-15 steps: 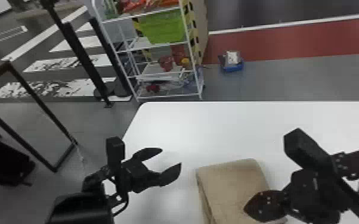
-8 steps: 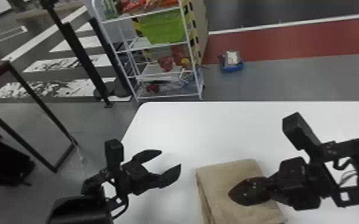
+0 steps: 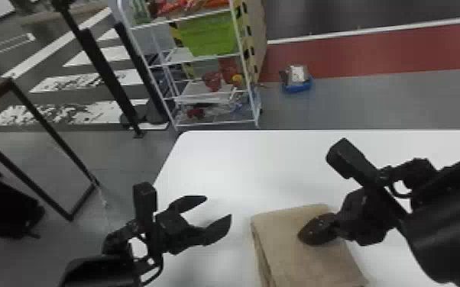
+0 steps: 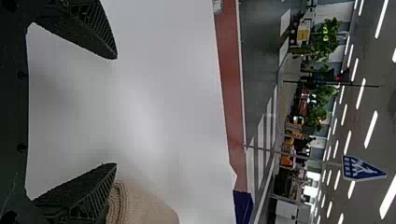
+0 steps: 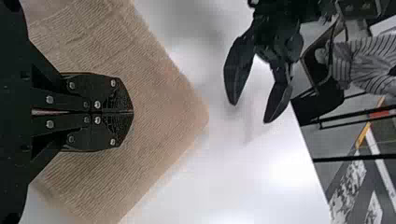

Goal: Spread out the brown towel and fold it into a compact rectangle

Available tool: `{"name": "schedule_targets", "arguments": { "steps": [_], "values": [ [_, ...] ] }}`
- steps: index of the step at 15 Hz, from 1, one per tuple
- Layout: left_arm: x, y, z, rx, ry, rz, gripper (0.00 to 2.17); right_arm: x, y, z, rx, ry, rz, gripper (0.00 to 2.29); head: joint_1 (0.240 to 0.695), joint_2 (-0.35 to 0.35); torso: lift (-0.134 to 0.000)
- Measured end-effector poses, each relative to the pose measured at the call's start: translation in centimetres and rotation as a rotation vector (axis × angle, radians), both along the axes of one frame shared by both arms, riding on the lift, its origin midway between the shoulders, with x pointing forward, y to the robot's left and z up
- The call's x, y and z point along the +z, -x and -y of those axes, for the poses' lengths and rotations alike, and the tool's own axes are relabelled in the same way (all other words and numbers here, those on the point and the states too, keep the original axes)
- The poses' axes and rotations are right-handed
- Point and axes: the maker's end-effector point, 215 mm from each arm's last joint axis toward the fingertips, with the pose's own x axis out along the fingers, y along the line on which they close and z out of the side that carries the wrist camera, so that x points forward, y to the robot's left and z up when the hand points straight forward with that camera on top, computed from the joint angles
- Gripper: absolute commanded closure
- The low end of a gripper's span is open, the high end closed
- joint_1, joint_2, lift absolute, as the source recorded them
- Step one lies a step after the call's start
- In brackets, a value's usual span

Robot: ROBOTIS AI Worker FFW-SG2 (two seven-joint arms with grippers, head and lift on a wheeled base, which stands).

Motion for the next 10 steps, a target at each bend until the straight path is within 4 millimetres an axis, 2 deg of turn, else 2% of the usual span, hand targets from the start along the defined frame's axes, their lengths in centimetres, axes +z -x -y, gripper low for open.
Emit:
{"name": "schedule_targets", "arguments": {
  "steps": [3, 6, 9, 10],
  "values": [
    [0.0, 0.0, 0.1, 0.0, 0.003, 0.002, 0.06, -1.4, -0.6, 2.7, -0.057, 0.07, -0.023, 1.91, 0.695, 0.35, -0.124],
    [0.0, -0.1, 0.3, -0.003, 0.004, 0.003, 0.06, -2.5, -0.2, 4.7, -0.084, 0.106, -0.043, 1.91, 0.695, 0.35, -0.124],
    [0.1, -0.2, 0.2, 0.0, 0.002, 0.008, 0.06, -1.9, -0.2, 6.4, -0.118, 0.091, -0.043, 1.9, 0.695, 0.35, -0.124],
    [0.4, -0.3, 0.2, 0.001, 0.004, 0.019, 0.06, -1.0, -0.7, 6.8, -0.144, 0.06, -0.03, 1.77, 0.695, 0.345, -0.124]
  ]
}}
